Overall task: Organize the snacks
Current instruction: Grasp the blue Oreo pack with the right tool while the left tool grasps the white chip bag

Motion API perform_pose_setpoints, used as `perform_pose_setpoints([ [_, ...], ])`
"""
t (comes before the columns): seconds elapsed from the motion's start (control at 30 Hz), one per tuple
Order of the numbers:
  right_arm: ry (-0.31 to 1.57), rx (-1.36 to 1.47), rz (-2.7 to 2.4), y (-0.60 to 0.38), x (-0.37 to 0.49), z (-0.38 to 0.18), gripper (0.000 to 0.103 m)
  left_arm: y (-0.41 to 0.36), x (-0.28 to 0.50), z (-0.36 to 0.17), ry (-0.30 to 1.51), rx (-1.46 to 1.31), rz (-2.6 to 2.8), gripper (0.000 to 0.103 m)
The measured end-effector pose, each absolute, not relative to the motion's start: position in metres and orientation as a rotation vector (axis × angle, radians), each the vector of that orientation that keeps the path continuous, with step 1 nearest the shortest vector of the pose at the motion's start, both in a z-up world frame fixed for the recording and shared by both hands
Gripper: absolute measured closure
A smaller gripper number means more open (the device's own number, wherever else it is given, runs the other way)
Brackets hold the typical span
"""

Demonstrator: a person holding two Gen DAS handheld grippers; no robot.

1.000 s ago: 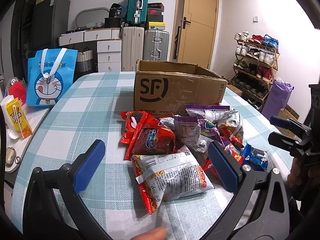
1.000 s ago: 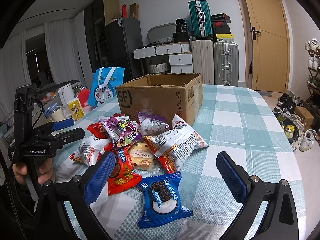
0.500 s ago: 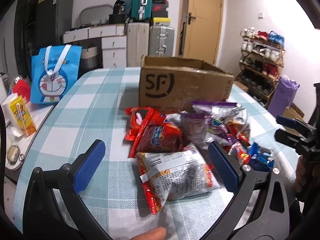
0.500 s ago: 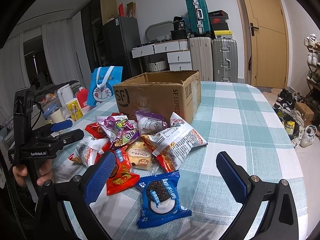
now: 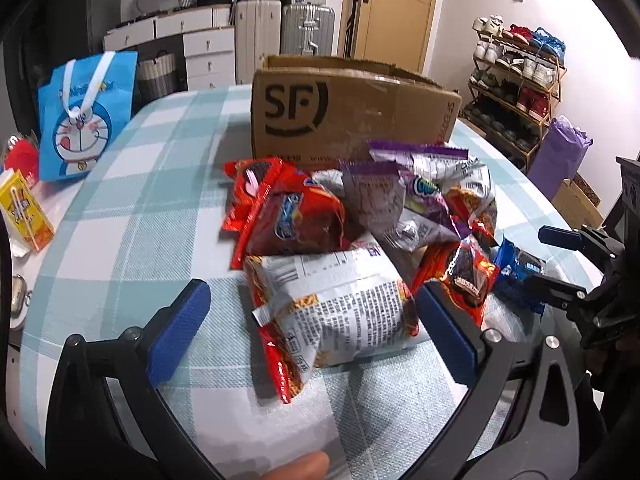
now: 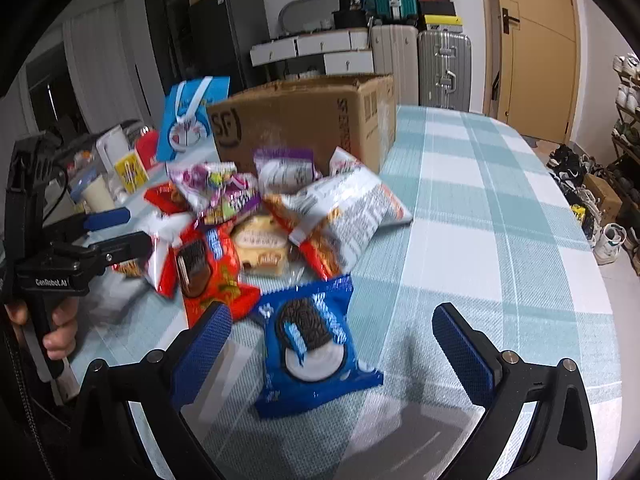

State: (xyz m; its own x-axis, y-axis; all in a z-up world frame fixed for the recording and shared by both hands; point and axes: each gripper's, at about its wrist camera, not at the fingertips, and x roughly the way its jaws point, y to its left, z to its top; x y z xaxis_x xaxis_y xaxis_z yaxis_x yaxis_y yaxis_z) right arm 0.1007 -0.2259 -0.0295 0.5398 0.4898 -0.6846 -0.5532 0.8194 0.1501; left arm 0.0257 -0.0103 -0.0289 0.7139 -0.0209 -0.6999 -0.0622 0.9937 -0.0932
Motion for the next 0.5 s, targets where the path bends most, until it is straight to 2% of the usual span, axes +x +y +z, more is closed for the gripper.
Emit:
perform_pose_setpoints([
  [0.27,0.817,-0.141,0.645,-0.217,0.098,-0.034,0.001,-0.008,0.037,-0.040,0.842,-0.188,0.027,0.001],
  [0.5,0.844,-0.153,0.655,-0.215,0.099,-0.037,0.022,0.001,0.043,-0.046,0.869,-0.246,0.002,0.003],
])
